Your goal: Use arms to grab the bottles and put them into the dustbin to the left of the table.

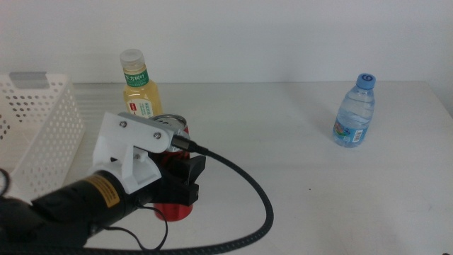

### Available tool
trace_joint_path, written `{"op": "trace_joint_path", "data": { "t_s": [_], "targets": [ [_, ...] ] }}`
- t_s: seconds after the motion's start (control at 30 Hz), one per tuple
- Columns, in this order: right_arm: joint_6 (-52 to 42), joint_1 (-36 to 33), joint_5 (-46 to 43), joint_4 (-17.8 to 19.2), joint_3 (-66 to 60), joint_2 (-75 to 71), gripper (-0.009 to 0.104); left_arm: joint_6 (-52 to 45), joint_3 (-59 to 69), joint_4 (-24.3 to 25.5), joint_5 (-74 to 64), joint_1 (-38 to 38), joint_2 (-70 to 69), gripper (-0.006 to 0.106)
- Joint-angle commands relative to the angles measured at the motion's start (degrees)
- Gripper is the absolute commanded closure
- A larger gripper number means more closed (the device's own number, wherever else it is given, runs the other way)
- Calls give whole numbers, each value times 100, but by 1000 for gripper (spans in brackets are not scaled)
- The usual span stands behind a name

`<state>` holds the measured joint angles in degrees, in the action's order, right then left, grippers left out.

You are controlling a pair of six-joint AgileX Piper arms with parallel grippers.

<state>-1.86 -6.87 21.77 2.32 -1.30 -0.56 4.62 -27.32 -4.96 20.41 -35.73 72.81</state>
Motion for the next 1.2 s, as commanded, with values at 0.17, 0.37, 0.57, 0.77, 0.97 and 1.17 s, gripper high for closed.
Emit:
{"op": "trace_joint_path", "data": {
  "t_s": [0.17, 0.37, 0.57, 0.77, 0.97, 1.17],
  "targets": [
    [-56, 33, -425, 83, 14, -154, 21, -207, -1087, -128, -1718, 34, -423, 105],
    [-56, 33, -425, 83, 14, -154, 21, -160, -1896, -128, -3524, 442, -423, 105],
    [-56, 33, -425, 83, 14, -154, 21, -206, -2715, -123, -5128, 1175, -423, 105],
    [-56, 33, -425, 83, 14, -154, 21, -862, -3850, -174, -6918, 2369, -282, 105],
    [-56, 33, -425, 83, 14, -154, 21, -1425, -4787, -634, -8124, 3573, 185, 105],
    [-56, 33, -425, 83, 14, -154, 21, -2026, -5448, -724, -8576, 4477, 807, 105]
  ]
}}
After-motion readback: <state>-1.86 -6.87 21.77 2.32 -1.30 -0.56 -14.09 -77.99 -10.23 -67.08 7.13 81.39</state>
